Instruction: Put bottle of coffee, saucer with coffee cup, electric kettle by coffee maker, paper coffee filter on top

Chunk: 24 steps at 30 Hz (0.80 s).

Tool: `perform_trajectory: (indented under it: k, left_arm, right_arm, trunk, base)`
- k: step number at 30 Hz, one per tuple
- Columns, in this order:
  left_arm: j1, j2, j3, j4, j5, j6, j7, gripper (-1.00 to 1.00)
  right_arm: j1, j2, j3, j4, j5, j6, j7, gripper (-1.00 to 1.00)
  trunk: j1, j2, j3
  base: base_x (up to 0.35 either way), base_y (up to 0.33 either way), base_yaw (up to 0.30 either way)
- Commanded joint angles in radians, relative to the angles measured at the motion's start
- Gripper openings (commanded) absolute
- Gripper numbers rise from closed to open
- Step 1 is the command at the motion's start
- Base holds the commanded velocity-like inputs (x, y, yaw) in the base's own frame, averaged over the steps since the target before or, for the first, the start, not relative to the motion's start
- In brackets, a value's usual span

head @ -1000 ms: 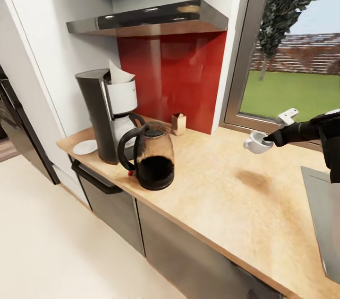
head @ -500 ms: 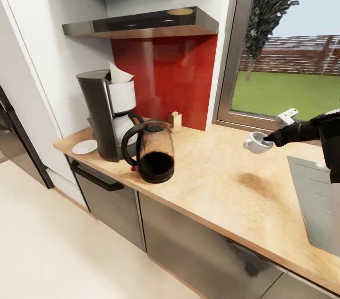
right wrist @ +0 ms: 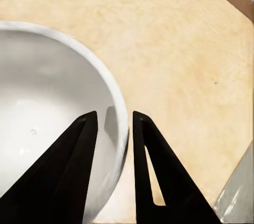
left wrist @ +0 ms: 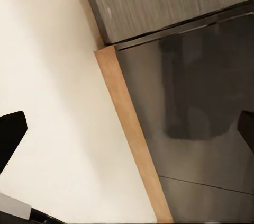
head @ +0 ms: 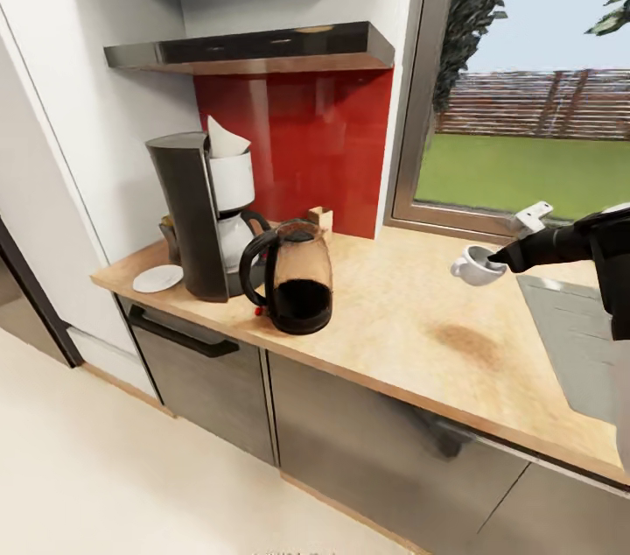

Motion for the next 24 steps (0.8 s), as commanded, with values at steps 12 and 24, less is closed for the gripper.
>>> perform_trajectory:
  k: [12, 24]
  left_arm:
    - [0.000, 0.000, 0.000, 0.000, 0.007, 0.008, -0.002, 1.00]
    - [0.000, 0.000, -0.001, 0.000, 0.007, 0.008, -0.002, 1.00]
  right_arm:
    - [0.013, 0.001, 0.000, 0.000, 0.010, 0.005, 0.082, -1.00]
    - [0.035, 0.001, 0.000, 0.000, 0.009, 0.003, 0.089, -1.00]
  trunk:
    - [0.000, -0.001, 0.002]
    - [0.000, -0.001, 0.002]
  base:
    - [-0.126, 0.087, -0.096]
    - [-0.312, 0.001, -0.001]
